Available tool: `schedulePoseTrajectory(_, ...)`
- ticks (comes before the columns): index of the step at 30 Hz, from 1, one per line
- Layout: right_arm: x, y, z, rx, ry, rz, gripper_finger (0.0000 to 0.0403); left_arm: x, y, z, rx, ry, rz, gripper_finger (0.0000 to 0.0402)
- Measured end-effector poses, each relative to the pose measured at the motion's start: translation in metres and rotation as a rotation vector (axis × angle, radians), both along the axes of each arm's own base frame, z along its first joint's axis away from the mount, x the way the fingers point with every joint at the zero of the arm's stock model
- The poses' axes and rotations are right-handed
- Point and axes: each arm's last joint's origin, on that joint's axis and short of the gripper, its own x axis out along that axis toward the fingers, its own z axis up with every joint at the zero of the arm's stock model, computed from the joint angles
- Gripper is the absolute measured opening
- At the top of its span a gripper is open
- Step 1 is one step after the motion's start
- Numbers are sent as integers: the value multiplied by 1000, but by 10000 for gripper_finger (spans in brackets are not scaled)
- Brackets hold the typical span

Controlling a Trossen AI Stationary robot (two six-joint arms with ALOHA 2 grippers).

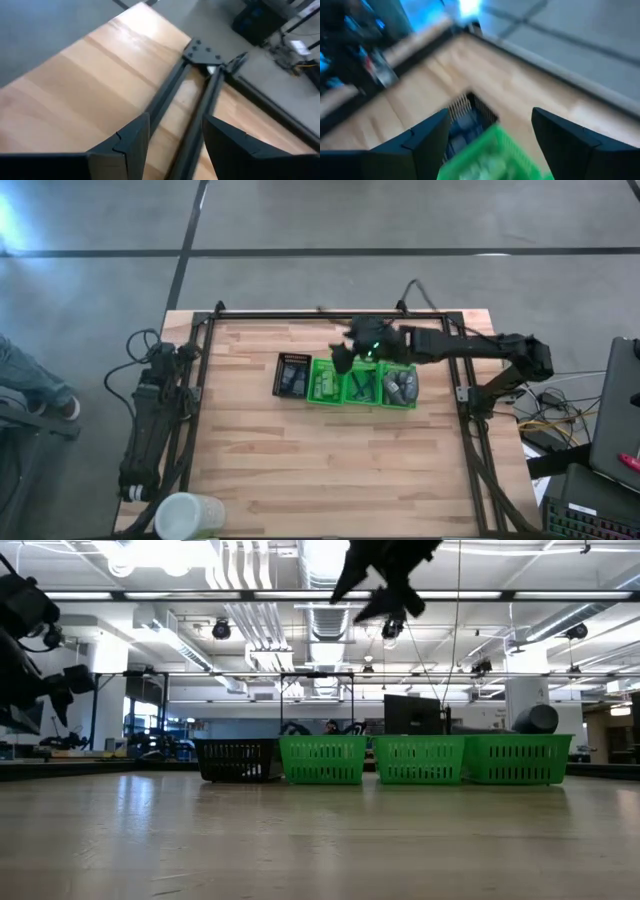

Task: Pick & Place Travel size toiletries
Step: Return to Home Position

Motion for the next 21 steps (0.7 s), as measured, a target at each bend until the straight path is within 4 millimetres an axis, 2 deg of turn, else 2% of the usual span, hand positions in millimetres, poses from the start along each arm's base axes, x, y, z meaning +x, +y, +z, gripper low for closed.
schedulePoseTrajectory(5,-14,-4,48,-85,-127,23,258,1,1,-2,-7,-15,-22,186)
schedulePoseTrajectory(10,-22,-2,77,-102,-205,27,240,1,1,-2,-13,-14,-22,186)
schedulePoseTrajectory(13,-33,-2,100,-214,-182,132,231,1,1,-2,-13,-13,-21,186)
schedulePoseTrajectory(15,-44,0,105,-246,-194,227,226,1,1,-2,-16,-13,-21,186)
schedulePoseTrajectory(17,-50,3,99,-350,-208,366,222,1,1,-2,-16,-12,-20,186)
schedulePoseTrajectory(21,-74,-22,74,-568,-350,615,215,1,1,-2,-17,-12,-20,186)
